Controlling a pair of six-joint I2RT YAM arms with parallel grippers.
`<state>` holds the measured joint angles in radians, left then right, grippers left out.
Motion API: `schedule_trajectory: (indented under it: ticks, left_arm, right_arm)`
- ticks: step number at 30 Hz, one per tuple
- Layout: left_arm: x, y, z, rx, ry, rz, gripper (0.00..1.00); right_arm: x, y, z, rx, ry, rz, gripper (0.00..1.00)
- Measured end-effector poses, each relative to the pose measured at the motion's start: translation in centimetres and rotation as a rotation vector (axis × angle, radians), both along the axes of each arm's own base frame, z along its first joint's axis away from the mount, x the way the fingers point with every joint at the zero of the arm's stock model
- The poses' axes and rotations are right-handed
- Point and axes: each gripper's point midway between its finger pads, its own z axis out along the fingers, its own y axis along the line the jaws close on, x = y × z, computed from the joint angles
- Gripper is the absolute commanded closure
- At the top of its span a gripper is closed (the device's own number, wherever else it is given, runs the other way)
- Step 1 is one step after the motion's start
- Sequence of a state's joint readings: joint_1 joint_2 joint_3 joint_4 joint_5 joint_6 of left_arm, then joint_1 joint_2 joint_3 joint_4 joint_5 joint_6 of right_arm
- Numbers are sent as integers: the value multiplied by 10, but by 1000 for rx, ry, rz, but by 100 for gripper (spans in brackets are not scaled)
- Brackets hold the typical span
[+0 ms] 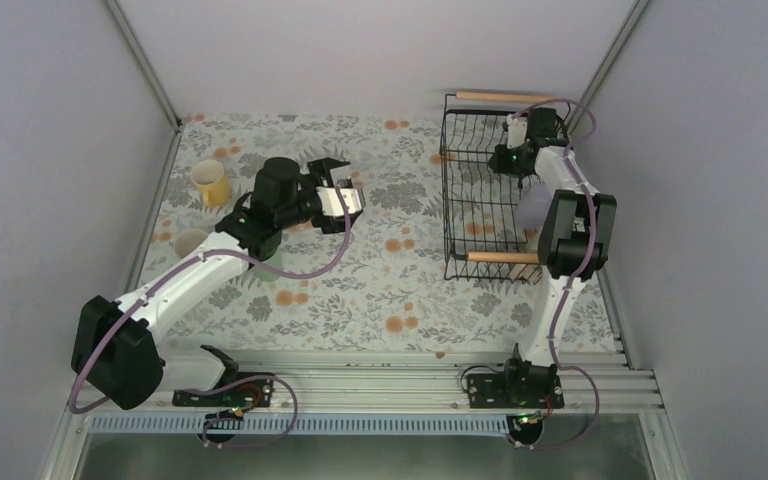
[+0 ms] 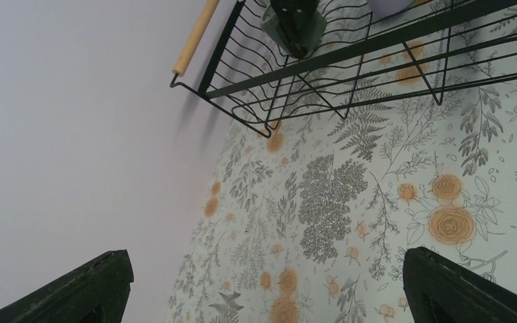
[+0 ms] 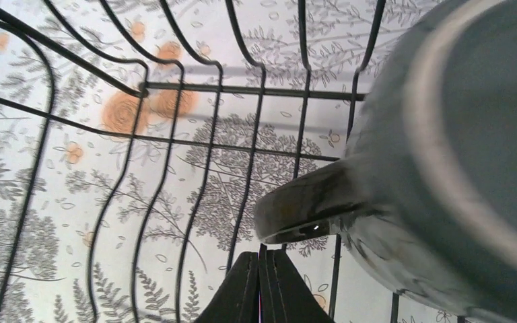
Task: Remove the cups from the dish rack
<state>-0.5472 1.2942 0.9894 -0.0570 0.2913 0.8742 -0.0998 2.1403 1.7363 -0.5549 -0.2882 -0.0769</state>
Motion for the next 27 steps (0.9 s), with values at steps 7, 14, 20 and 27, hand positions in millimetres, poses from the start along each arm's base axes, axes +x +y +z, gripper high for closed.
schedule_trajectory:
  ticks: [7, 14, 20, 27]
  left_arm:
    - [-2, 0, -1, -5, -1, -8, 0]
    - [-5, -1, 7, -54, -73, -18, 0]
    - [-1, -4, 13, -75, -98, -22, 0]
    - [-1, -4, 13, -63, -126, -28, 0]
  right_arm:
    - [-9, 10, 32, 66, -29, 42, 96]
    - [-22, 24, 83, 139, -62, 100, 55]
    - [-28, 28, 75, 119, -23, 158, 27]
    - [-22, 4, 70, -145, -33, 283, 1]
